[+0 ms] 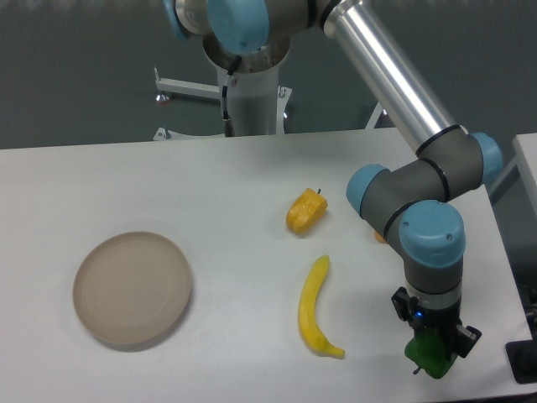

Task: Place the green pepper on the plate
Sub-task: 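Hold the green pepper in the gripper and lift it slightly, then carry the green pepper across the table over the beige plate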

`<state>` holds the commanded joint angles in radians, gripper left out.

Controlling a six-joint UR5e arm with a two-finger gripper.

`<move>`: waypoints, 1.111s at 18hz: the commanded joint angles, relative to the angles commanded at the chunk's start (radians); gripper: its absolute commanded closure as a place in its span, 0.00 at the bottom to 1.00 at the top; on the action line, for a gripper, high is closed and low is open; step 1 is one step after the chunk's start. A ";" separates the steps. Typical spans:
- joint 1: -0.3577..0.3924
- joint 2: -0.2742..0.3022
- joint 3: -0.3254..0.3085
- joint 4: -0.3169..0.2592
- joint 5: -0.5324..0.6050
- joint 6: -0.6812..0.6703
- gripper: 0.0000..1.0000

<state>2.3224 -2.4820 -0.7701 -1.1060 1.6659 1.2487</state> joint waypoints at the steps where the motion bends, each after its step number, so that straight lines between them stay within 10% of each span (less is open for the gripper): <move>1: 0.000 0.000 0.000 0.002 0.002 -0.003 0.66; 11: -0.011 0.064 -0.055 -0.052 -0.006 -0.046 0.66; 20: -0.058 0.236 -0.251 -0.144 -0.172 -0.286 0.66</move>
<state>2.2642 -2.2459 -1.0215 -1.2500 1.4943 0.9622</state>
